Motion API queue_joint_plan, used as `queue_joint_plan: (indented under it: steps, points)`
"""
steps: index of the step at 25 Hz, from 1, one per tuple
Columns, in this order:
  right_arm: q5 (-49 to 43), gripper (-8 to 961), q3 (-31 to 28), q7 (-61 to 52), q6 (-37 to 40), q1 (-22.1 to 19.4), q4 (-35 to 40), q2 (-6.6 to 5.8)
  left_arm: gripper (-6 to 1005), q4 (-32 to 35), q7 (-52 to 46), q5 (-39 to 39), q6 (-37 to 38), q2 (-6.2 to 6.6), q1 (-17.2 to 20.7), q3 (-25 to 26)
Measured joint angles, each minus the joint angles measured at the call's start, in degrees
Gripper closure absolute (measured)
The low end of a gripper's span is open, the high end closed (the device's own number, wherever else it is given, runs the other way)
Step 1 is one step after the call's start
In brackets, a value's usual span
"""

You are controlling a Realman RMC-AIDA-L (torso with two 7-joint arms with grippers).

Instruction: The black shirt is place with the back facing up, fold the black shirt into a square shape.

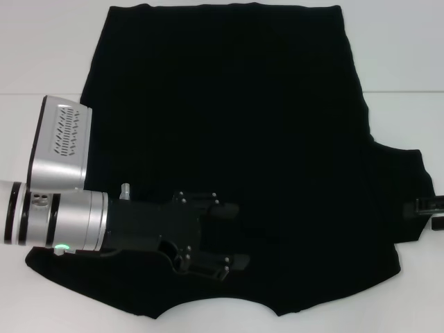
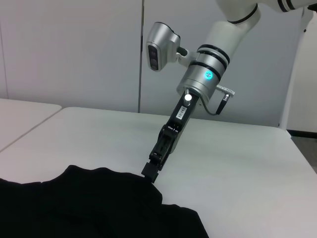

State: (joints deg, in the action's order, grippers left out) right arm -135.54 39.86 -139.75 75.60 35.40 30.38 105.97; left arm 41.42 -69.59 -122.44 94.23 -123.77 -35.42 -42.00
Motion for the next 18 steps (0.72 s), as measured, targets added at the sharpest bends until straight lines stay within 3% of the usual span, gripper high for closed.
queue_joint_plan:
  steps: [4,12,17,18]
  points:
    - [0.1,45,-0.3,0.3,-0.3,0.0,0.0,0.27,153,0.0,0.0,0.3,0.0,-0.02,0.0,0.0]
    - [-0.1,47,0.1,0.7,-4.0,0.2,0.6,2.18,152,0.0,0.0,0.5,-0.1,-0.06,0.0,0.4]
    - [0.1,205,-0.3,1.3,-4.6,-0.1,0.7,2.67,152,0.0,0.0,0.5,0.2,-0.03,0.0,0.5]
    - [0.1,284,-0.3,1.3,-4.6,-0.2,0.9,2.72,152,0.0,0.0,0.5,0.2,-0.03,0.0,0.5]
